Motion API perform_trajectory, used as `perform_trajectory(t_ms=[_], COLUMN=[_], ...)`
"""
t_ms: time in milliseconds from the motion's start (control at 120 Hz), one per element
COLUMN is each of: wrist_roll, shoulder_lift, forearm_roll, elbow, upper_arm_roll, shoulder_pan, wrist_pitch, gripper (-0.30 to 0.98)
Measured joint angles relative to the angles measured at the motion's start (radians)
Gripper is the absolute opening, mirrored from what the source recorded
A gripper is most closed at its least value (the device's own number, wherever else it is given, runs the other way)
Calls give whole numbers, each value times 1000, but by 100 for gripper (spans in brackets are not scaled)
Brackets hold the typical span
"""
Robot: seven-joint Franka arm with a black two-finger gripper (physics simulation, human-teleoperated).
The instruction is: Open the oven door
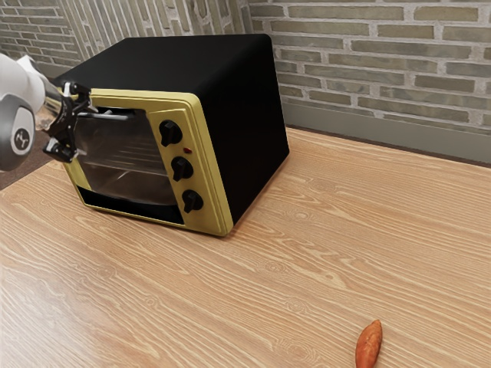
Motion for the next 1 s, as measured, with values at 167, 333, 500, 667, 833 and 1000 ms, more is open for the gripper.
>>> perform_trajectory(t_ms=[167, 333, 500, 667, 833, 1000], wrist_roll=[-8, -14, -17, -18, -12, 64], shoulder_lift=[-41, -137, -389, -658, -799, -279], forearm_roll=[1, 2, 12, 2, 1, 26], elbow=[-52, -197, -465, -732, -740, 223], upper_arm_roll=[5, 14, 16, 14, -96, -116], shoulder_pan=[4, 23, 126, 270, 340, -30], wrist_pitch=[11, 40, 70, 97, 69, -450], gripper=[68, 68, 68, 68, 68, 68])
